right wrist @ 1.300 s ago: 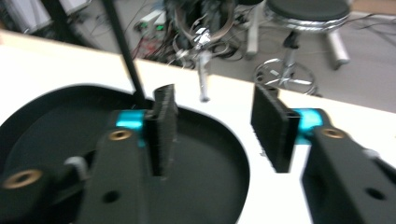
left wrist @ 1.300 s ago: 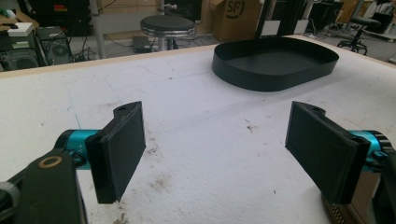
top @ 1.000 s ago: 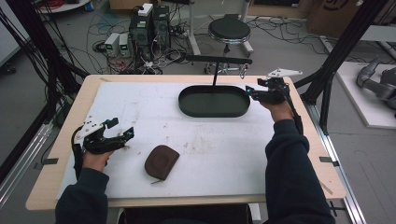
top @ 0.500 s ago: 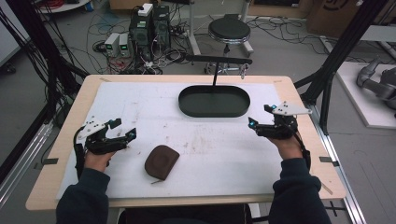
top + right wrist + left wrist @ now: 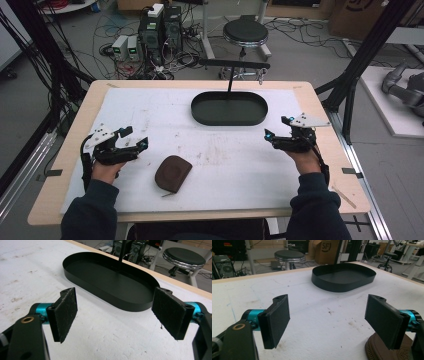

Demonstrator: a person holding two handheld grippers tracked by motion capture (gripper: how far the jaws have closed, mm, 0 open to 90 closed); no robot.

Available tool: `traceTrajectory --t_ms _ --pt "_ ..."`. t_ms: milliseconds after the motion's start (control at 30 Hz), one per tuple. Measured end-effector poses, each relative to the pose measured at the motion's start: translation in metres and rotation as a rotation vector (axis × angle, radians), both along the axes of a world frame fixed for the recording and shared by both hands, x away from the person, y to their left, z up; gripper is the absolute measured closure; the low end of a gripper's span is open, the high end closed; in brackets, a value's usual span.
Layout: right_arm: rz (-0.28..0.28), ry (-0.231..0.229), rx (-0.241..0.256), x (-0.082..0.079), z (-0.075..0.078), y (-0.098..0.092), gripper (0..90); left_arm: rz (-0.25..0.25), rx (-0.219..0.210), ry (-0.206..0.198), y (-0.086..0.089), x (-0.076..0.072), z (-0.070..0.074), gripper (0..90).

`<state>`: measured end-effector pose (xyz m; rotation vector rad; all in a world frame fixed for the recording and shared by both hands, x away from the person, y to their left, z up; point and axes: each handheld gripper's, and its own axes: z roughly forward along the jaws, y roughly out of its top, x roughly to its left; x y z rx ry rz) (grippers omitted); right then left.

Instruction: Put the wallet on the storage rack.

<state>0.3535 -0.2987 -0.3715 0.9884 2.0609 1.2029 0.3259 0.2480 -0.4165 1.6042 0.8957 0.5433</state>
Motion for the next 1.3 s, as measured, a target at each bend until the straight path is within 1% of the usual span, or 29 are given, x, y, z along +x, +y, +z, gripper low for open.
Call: traceTrajectory --t_ms 133,200,233,300,367,433,533,567,600,633,667,700,767,867,900,933,967,1000,1033,1067,1100,1200,1233,1267,1300 --pt "0.005 0.006 -0.002 0.000 -0.001 0.001 21.1 -0.016 -0.001 0.013 -0.004 0.000 0.000 19.9" --pt "0.016 0.006 -0.001 -0.001 -0.002 0.003 21.1 -0.037 0.000 0.017 -0.006 -0.001 0.000 19.9" --pt "0.029 0.005 -0.017 -0.001 -0.003 0.004 21.1 -0.056 0.002 0.024 -0.009 -0.001 0.000 19.9" --pt "0.033 0.007 -0.015 -0.002 -0.003 0.004 21.1 -0.088 -0.003 0.038 -0.013 -0.002 0.000 19.9" --pt "0.038 0.001 -0.017 -0.003 -0.002 0.006 21.1 -0.150 -0.008 0.069 -0.021 -0.002 -0.003 19.9" --pt "0.045 0.001 -0.012 -0.003 -0.003 0.006 21.1 -0.212 0.005 0.105 -0.028 -0.001 -0.006 19.9" --pt "0.047 0.010 -0.016 -0.001 -0.004 0.006 21.1 -0.283 0.047 0.163 -0.040 0.001 -0.013 21.6" --pt "0.047 0.010 -0.016 -0.001 -0.004 0.006 21.1 -0.300 0.057 0.182 -0.043 0.002 -0.015 21.6" --pt "0.048 0.012 -0.017 0.000 -0.005 0.007 21.2 -0.324 0.082 0.201 -0.047 0.002 -0.018 21.7" --pt "0.049 0.012 -0.017 0.000 -0.005 0.007 21.1 -0.324 0.082 0.201 -0.047 0.002 -0.018 21.8" --pt "0.050 0.013 -0.017 0.000 -0.005 0.007 21.1 -0.325 0.094 0.205 -0.048 0.002 -0.019 21.8" --pt "0.052 0.015 -0.020 0.000 -0.005 0.007 21.2 -0.323 0.096 0.207 -0.049 0.002 -0.020 21.7" --pt "0.050 0.013 -0.021 0.000 -0.005 0.008 21.1 -0.318 0.096 0.220 -0.050 0.003 -0.022 21.7" --pt "0.053 0.013 -0.024 -0.001 -0.005 0.009 21.2 -0.331 0.117 0.244 -0.052 0.003 -0.024 22.6" --pt "0.054 0.010 -0.029 -0.001 -0.005 0.009 21.2 -0.354 0.133 0.260 -0.053 0.003 -0.025 31.9" --pt "0.054 0.010 -0.029 -0.001 -0.005 0.009 21.2 -0.373 0.144 0.274 -0.053 0.003 -0.026 31.9" --pt "0.053 0.010 -0.030 -0.001 -0.005 0.009 21.2 -0.398 0.180 0.291 -0.055 0.003 -0.028 47.3" --pt "0.053 0.009 -0.032 -0.001 -0.005 0.009 21.2 -0.403 0.179 0.299 -0.055 0.004 -0.029 47.3" --pt "0.053 0.009 -0.030 -0.001 -0.005 0.009 21.2 -0.399 0.168 0.318 -0.054 0.005 -0.028 47.6" --pt "0.052 0.011 -0.028 -0.001 -0.005 0.009 21.2 -0.407 0.165 0.325 -0.054 0.005 -0.028 48.2" --pt "0.051 0.012 -0.026 -0.001 -0.005 0.008 21.3 -0.410 0.163 0.328 -0.054 0.005 -0.028 51.5" --pt "0.050 0.013 -0.028 -0.001 -0.005 0.008 21.3 -0.400 0.160 0.335 -0.055 0.005 -0.028 54.7" --pt "0.047 0.012 -0.031 -0.001 -0.005 0.008 21.3 -0.388 0.160 0.335 -0.055 0.006 -0.027 56.9" --pt "0.047 0.012 -0.031 -0.001 -0.005 0.008 21.3 -0.377 0.162 0.332 -0.056 0.006 -0.027 56.9" --pt "0.040 0.009 -0.038 -0.001 -0.005 0.009 21.5 -0.347 0.164 0.318 -0.057 0.007 -0.027 58.1"
